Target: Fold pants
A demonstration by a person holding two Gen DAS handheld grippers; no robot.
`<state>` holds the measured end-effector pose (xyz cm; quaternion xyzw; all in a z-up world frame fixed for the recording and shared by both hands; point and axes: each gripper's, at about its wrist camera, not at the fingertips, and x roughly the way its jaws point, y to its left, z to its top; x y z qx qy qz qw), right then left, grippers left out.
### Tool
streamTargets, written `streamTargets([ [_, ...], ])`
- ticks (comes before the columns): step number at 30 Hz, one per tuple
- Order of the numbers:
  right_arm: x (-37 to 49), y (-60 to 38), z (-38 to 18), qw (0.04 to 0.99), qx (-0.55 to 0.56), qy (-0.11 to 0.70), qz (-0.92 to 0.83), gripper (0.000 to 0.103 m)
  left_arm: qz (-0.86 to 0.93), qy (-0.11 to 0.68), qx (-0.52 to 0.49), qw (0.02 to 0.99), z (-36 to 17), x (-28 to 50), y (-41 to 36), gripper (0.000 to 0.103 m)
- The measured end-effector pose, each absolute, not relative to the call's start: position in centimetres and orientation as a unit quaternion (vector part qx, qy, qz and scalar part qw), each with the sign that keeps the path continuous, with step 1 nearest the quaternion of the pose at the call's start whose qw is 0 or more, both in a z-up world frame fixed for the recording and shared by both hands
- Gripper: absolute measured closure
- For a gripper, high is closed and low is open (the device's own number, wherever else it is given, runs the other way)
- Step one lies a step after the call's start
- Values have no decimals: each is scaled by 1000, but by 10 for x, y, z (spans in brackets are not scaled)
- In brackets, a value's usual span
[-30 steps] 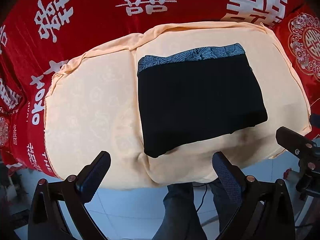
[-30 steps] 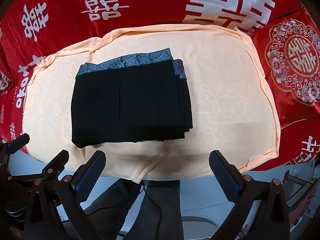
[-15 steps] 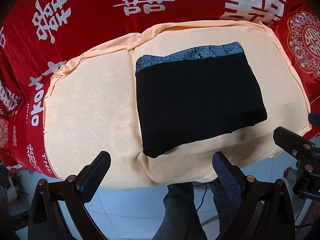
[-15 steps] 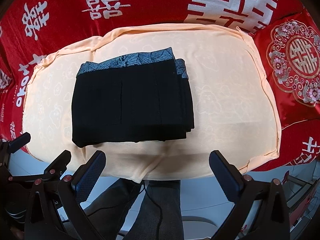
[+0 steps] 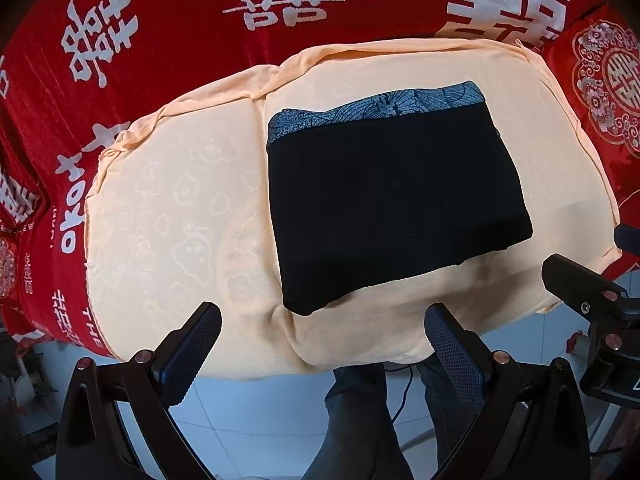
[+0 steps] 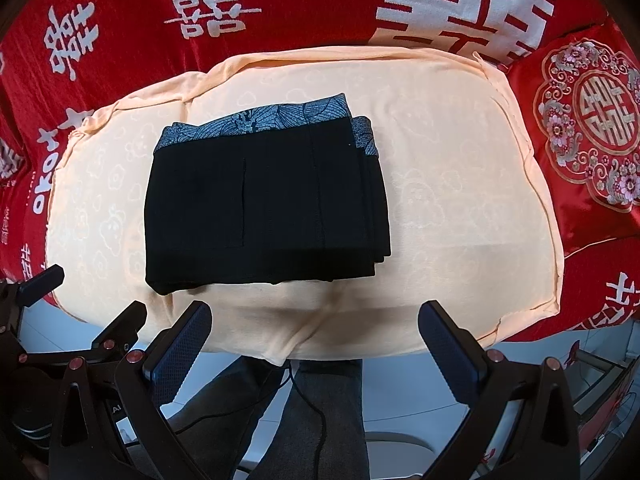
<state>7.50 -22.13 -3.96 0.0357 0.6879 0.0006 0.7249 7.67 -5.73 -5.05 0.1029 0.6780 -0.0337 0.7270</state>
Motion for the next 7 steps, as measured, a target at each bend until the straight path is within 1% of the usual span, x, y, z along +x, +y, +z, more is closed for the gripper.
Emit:
streamTargets([
  [7,75,-221,-40,725,35,688,0,0,-43,674,98,731,-48,76,-57,1],
])
